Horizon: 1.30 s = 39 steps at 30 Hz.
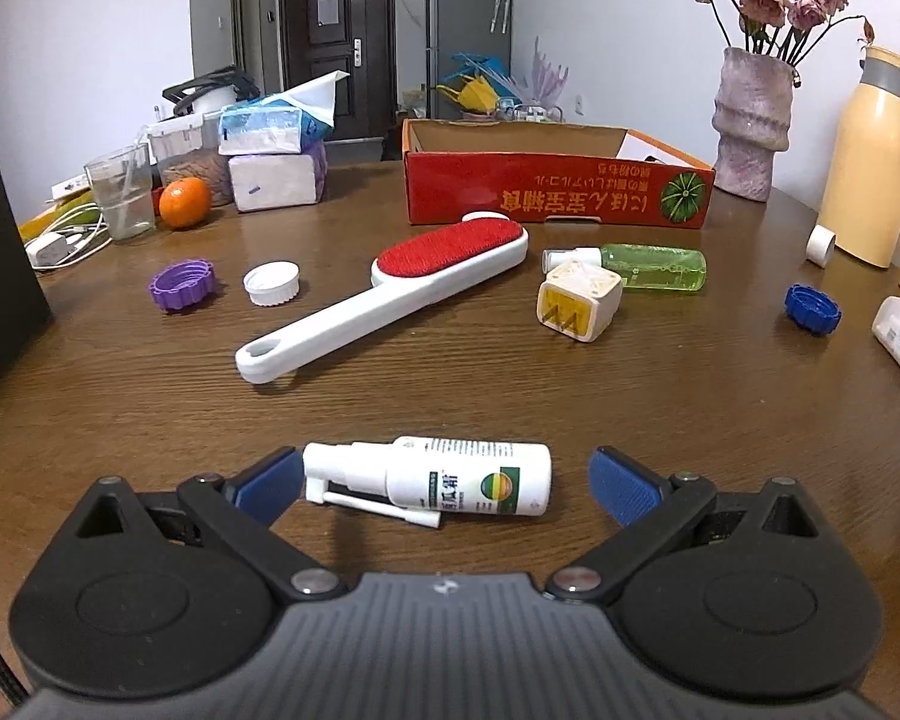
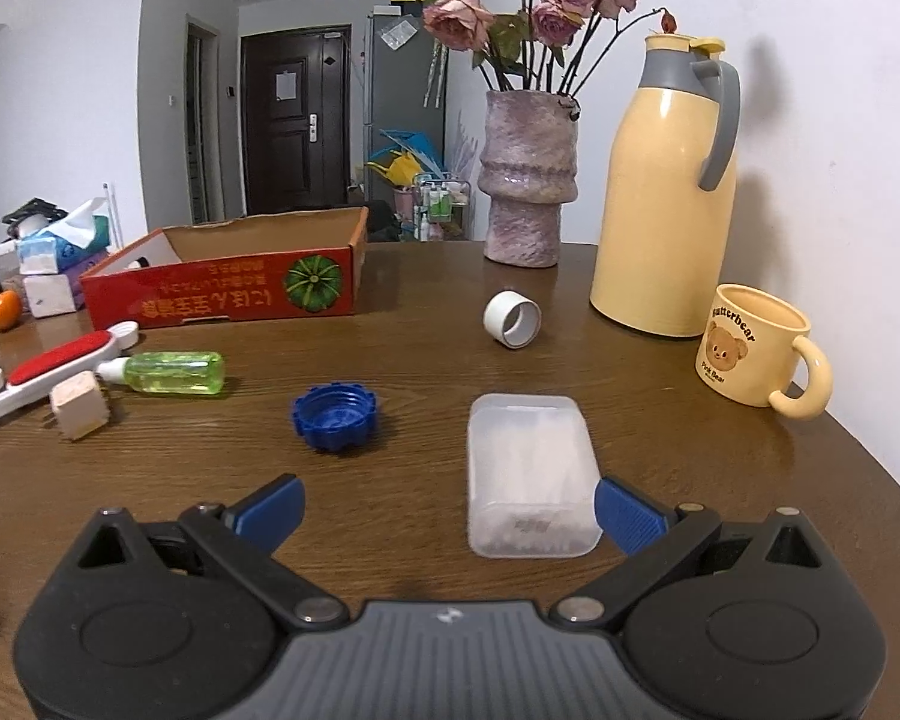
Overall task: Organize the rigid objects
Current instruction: 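Grasp the white spray bottle with the left tool while the right tool grasps the translucent plastic box, then lift and carry the spray bottle and plastic box toward the cardboard box with both tools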
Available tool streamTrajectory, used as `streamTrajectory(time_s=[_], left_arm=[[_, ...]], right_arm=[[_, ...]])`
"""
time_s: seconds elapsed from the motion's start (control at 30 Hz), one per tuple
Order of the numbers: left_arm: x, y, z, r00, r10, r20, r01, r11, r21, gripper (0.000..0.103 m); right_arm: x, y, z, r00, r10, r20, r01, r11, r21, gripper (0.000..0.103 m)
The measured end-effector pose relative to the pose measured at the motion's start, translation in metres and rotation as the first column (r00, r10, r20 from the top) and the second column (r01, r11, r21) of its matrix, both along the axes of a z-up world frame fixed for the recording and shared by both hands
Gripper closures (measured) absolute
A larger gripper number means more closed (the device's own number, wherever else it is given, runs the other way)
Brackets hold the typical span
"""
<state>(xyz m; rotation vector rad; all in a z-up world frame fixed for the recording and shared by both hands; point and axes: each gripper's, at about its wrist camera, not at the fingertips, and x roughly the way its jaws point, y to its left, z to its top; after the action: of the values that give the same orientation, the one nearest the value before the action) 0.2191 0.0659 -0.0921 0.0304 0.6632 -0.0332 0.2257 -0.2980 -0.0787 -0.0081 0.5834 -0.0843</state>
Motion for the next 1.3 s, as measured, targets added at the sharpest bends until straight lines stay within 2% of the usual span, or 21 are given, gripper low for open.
streamTrajectory(time_s=[0.57,0.97,1.07,1.3], left_arm=[[0.023,0.011,-0.013,0.997,0.015,-0.074,-0.018,0.999,-0.039,0.000],[0.026,0.011,-0.014,0.998,0.000,-0.062,-0.002,0.999,-0.039,0.000],[0.025,0.008,-0.014,0.999,-0.016,-0.048,0.016,1.000,-0.011,0.000],[0.023,0.004,-0.013,0.999,-0.042,-0.033,0.043,0.999,0.012,0.003]], right_arm=[[0.057,-0.035,-0.031,0.994,-0.062,-0.089,0.061,0.998,-0.010,0.000],[0.073,-0.044,-0.039,0.993,-0.035,-0.117,0.039,0.999,0.033,0.001],[0.074,-0.045,-0.041,0.993,-0.031,-0.116,0.036,0.998,0.042,0.004],[0.074,-0.042,-0.043,0.994,-0.009,-0.113,0.014,0.999,0.041,0.024]])
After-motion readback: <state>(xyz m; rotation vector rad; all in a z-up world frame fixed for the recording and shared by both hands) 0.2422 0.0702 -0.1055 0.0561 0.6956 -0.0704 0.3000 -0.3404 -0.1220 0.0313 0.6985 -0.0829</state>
